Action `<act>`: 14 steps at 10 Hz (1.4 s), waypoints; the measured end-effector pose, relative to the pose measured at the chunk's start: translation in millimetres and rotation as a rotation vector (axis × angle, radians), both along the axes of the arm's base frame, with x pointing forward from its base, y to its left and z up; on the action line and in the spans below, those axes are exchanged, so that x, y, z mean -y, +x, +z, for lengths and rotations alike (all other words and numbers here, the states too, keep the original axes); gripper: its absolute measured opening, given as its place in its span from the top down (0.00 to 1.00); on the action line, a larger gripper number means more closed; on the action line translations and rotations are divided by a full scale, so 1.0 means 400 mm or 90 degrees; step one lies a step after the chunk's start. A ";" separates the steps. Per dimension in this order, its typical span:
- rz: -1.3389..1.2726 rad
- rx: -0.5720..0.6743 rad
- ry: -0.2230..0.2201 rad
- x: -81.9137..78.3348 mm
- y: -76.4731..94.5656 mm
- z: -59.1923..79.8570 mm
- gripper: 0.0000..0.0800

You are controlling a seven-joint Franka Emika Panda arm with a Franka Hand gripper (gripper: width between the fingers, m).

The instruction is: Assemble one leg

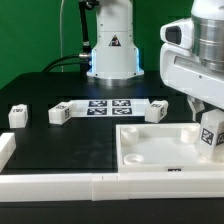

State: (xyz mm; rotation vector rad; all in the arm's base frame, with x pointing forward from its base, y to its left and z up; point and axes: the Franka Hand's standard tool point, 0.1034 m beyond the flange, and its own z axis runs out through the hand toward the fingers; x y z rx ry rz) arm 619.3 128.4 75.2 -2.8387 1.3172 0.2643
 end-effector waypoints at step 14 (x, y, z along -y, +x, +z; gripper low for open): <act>0.748 0.048 0.104 0.029 0.004 -0.014 0.46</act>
Offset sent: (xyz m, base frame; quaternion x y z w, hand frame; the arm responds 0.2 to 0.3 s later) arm -0.0088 0.0125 0.0068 0.0064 -0.0098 -0.3596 0.9330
